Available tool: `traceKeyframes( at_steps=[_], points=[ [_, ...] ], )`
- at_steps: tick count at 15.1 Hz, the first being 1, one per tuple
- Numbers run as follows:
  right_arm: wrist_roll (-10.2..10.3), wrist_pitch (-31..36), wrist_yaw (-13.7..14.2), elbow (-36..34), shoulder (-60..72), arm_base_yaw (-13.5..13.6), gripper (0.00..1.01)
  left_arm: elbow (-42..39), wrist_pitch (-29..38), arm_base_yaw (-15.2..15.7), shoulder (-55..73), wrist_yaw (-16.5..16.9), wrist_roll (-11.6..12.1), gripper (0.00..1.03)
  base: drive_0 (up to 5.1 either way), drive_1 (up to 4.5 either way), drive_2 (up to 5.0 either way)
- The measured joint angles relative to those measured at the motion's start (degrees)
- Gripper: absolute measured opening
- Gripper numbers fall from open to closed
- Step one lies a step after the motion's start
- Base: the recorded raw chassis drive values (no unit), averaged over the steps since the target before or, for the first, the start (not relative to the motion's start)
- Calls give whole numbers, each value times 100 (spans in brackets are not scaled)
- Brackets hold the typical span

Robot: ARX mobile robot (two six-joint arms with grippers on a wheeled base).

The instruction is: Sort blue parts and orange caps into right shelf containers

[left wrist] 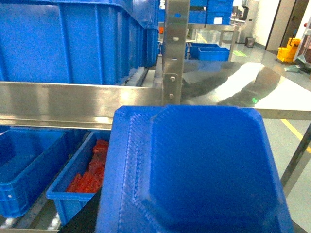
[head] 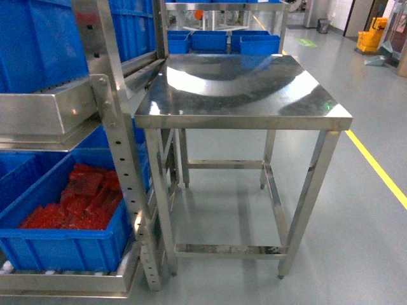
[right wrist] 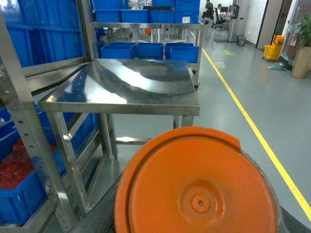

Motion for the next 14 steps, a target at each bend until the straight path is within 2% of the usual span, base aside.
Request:
traceKeyframes(
  at_steps=[14],
  points=[
    [0, 9, -4, 0, 0, 0, 44, 2, 4, 0, 0, 0, 0, 42, -498, 238, 238]
  ],
)
